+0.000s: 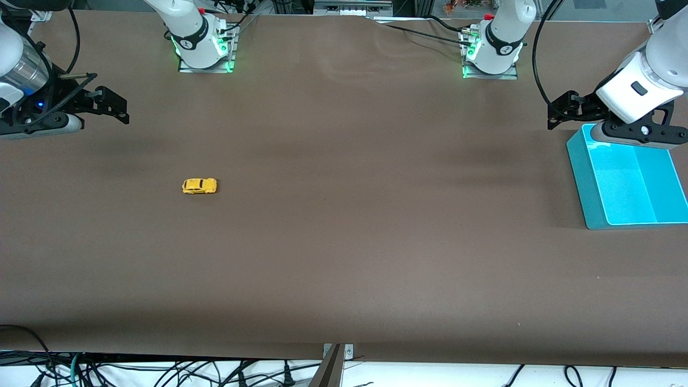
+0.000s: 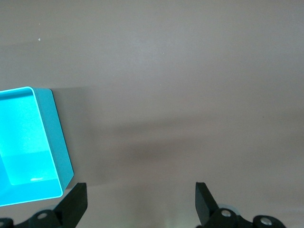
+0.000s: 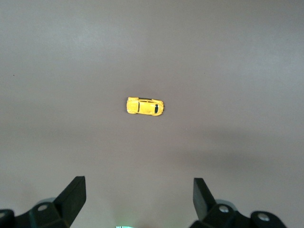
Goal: Wind and store yellow beetle car
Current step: 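Move the right gripper down over the yellow beetle car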
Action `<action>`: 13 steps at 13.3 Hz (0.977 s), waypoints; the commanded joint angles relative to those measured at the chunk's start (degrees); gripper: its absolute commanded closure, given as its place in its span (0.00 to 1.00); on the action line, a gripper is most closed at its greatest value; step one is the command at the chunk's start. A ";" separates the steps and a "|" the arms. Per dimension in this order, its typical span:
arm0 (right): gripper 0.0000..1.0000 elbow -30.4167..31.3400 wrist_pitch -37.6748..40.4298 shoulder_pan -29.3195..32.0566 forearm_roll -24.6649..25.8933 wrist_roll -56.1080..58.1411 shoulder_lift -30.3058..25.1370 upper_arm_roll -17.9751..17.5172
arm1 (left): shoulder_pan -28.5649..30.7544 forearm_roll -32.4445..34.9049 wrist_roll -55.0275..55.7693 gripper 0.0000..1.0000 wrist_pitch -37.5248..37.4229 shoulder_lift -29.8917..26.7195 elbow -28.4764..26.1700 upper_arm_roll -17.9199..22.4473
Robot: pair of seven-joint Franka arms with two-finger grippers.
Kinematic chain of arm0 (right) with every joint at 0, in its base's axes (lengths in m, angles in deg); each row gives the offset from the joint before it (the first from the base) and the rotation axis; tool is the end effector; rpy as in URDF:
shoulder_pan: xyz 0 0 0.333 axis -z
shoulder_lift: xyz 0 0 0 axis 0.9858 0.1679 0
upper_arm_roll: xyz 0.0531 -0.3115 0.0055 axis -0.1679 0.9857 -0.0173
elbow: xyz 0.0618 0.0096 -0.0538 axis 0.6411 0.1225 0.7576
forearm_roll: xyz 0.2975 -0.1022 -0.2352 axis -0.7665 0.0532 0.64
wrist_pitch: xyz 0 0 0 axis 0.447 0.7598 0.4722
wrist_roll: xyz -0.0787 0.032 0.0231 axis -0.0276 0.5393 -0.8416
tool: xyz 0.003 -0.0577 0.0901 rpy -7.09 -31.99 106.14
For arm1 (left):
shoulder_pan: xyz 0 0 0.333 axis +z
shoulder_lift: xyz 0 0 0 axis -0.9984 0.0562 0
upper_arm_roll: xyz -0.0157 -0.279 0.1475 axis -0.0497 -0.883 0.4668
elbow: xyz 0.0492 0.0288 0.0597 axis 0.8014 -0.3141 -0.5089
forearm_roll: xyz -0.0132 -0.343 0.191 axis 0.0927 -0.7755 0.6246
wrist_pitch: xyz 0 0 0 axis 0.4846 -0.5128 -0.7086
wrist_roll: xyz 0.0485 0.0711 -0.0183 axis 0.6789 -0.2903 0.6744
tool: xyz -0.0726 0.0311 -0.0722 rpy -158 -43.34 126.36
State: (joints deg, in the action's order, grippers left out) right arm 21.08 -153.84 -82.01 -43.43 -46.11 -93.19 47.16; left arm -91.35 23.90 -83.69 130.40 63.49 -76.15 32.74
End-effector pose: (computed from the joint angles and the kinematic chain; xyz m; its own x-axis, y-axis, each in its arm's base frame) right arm 0.5295 0.0375 0.5756 0.9893 0.1286 -0.0689 0.1277 -0.9917 -0.0180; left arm 0.5484 -0.0679 0.6068 0.9898 -0.1046 -0.0971 -0.1042 -0.9945 0.0094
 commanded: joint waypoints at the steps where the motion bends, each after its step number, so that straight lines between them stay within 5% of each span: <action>1: 0.00 0.67 0.46 0.62 -0.56 0.62 -0.65 -0.44 | 0.09 -0.30 0.44 0.00 -0.23 0.45 1.15 -0.15; 13: 0.00 2.16 0.46 0.62 -0.56 0.62 -1.18 -0.53 | 0.09 -0.22 0.61 0.00 -0.23 0.45 1.24 -0.24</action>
State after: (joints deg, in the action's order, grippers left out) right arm 22.23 -153.76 -82.00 -43.43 -46.11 -93.21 47.11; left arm -91.35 23.90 -83.69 130.40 63.49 -76.15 32.73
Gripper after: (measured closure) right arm 0.000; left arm 0.000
